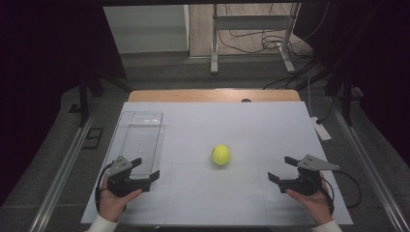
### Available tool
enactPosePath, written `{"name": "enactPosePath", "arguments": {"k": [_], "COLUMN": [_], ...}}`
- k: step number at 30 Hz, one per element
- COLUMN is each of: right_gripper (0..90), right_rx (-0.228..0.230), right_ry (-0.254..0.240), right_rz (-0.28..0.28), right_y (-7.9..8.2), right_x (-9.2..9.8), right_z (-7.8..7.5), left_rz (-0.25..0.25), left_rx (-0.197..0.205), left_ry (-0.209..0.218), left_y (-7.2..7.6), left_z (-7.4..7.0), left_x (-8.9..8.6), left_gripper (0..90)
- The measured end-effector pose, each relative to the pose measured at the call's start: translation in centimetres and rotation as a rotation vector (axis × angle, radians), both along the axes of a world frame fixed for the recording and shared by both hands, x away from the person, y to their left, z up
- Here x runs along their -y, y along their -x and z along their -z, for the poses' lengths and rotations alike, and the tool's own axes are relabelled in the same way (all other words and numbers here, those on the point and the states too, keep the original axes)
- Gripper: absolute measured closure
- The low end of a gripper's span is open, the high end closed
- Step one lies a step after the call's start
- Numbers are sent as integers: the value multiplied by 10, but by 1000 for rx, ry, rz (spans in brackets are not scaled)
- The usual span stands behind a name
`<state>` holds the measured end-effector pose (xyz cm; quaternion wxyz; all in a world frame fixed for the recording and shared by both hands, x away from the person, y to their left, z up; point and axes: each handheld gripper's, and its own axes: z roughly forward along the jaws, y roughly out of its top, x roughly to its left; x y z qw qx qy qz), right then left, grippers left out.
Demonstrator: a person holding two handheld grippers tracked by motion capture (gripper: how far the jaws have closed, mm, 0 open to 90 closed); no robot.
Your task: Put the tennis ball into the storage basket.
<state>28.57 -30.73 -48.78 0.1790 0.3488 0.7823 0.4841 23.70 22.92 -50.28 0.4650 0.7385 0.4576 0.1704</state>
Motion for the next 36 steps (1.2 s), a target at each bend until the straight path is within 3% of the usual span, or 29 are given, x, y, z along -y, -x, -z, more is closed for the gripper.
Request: {"name": "enactPosePath", "arguments": {"k": [8, 19, 36], "right_gripper": [82, 85, 91], "right_rx": [10, -9, -13], "right_ry": [-8, 2, 4], "right_rz": [-2, -2, -25], "right_y": [1, 5, -3], "right_x": [1, -1, -7], "right_z": [-2, 1, 3], "left_rz": [3, 6, 4], "left_rx": [-2, 1, -1], "left_ry": [-7, -10, -10], "left_y": [4, 0, 6], "left_z": [1, 1, -2], "left_x": [1, 1, 4], "left_gripper": [127, 125, 126]}}
